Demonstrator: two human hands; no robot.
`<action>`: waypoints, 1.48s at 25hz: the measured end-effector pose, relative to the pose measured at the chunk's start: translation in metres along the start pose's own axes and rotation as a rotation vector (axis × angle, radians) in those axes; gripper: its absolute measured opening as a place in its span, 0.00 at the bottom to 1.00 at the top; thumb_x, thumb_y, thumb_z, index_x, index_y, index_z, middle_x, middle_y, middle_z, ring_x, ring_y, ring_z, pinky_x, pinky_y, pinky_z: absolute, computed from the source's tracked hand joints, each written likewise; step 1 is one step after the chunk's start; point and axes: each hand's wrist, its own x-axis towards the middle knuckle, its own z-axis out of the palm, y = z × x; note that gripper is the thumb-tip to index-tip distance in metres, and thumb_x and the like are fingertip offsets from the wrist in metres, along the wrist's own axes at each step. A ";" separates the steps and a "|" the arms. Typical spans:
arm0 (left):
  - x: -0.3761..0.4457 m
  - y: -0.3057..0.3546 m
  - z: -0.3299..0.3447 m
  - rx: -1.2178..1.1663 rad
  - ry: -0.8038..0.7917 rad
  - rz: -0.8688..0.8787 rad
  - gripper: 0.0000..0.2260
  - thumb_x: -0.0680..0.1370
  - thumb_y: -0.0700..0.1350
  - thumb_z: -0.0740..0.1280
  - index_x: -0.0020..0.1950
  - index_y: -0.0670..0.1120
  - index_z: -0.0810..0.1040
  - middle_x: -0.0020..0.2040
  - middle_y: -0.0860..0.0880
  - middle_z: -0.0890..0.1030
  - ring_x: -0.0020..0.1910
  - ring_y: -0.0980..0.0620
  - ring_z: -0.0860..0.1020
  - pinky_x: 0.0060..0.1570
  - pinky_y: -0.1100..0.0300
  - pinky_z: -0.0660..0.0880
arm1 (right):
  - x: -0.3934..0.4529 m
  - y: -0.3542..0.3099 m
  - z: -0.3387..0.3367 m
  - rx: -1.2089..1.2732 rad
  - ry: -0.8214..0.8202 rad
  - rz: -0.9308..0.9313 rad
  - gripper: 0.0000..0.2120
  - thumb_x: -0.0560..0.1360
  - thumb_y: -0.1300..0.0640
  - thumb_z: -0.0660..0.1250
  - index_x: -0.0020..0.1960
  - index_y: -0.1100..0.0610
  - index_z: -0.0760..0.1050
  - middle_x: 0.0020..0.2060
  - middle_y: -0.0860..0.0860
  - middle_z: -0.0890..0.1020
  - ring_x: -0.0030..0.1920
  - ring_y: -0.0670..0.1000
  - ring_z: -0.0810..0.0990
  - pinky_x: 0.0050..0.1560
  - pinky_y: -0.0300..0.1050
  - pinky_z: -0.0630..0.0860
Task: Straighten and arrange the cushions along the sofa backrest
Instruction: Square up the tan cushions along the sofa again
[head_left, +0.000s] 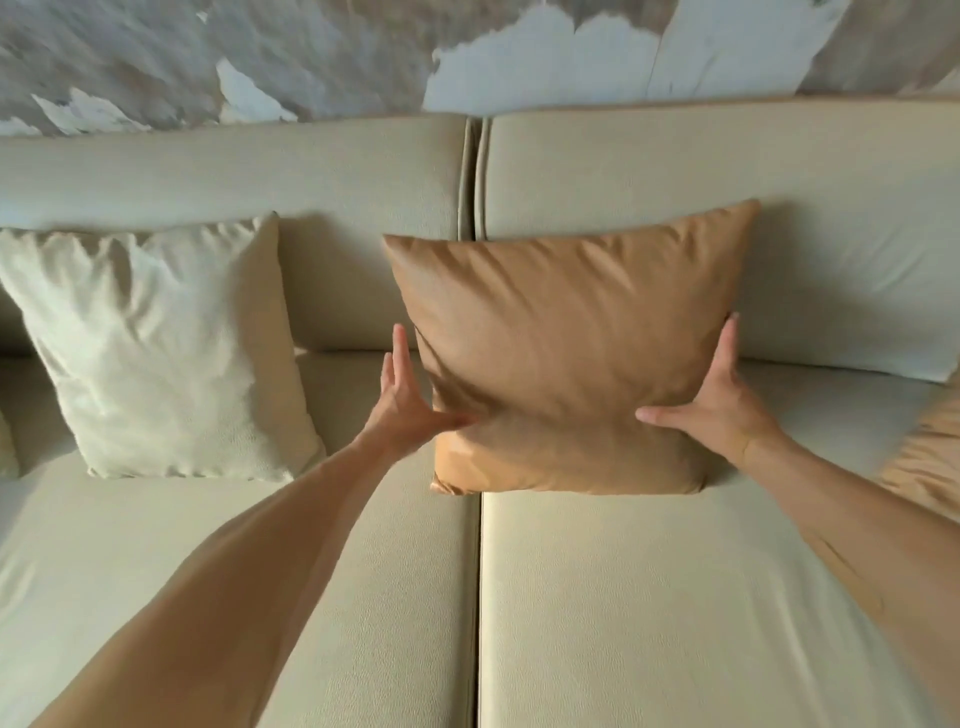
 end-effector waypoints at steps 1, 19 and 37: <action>0.008 -0.002 0.002 -0.025 -0.006 0.015 0.67 0.60 0.55 0.83 0.78 0.57 0.31 0.82 0.54 0.41 0.81 0.49 0.45 0.77 0.47 0.53 | 0.005 0.004 0.005 0.018 0.024 -0.020 0.72 0.57 0.49 0.84 0.76 0.45 0.28 0.79 0.51 0.52 0.77 0.53 0.57 0.75 0.53 0.56; 0.020 0.049 0.048 -0.061 -0.030 0.131 0.67 0.57 0.54 0.83 0.78 0.62 0.35 0.80 0.52 0.59 0.75 0.48 0.64 0.71 0.48 0.68 | 0.004 0.035 -0.025 0.078 0.157 -0.100 0.69 0.56 0.49 0.84 0.78 0.43 0.35 0.78 0.46 0.56 0.75 0.49 0.61 0.69 0.43 0.60; 0.012 0.082 0.051 0.244 -0.041 0.040 0.63 0.66 0.55 0.80 0.79 0.56 0.31 0.80 0.44 0.56 0.75 0.42 0.64 0.69 0.44 0.68 | -0.001 0.042 -0.059 -0.401 0.105 0.009 0.62 0.64 0.34 0.74 0.77 0.49 0.32 0.77 0.56 0.57 0.69 0.62 0.70 0.63 0.57 0.71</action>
